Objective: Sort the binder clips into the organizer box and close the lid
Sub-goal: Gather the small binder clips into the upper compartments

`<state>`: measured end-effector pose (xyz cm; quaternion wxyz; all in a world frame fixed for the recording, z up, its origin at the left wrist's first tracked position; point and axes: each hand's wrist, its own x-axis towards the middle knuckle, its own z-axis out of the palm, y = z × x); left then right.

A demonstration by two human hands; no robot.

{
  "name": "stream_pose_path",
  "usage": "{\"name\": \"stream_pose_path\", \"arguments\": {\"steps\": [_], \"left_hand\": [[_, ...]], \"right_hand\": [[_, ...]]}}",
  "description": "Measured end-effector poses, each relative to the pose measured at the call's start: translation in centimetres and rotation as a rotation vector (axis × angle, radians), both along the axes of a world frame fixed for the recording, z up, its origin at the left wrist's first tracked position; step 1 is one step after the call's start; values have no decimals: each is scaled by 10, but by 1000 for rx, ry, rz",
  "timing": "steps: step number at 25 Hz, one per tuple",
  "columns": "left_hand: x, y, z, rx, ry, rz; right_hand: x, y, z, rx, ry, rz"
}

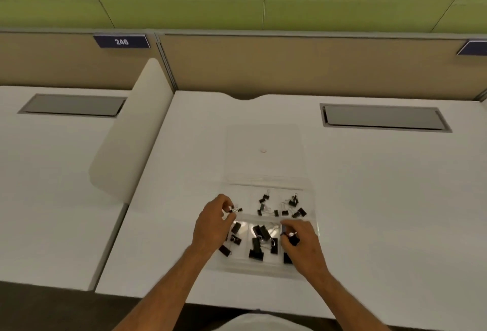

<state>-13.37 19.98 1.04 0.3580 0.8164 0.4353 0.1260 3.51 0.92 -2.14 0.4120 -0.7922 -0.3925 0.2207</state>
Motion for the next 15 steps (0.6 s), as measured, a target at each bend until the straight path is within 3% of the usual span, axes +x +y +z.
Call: {"name": "stream_pose_path", "arguments": {"steps": [15], "left_hand": [[14,54,-30,-61,-11,-89]], "right_hand": [[-7,30,4,-65,68,-133]]}}
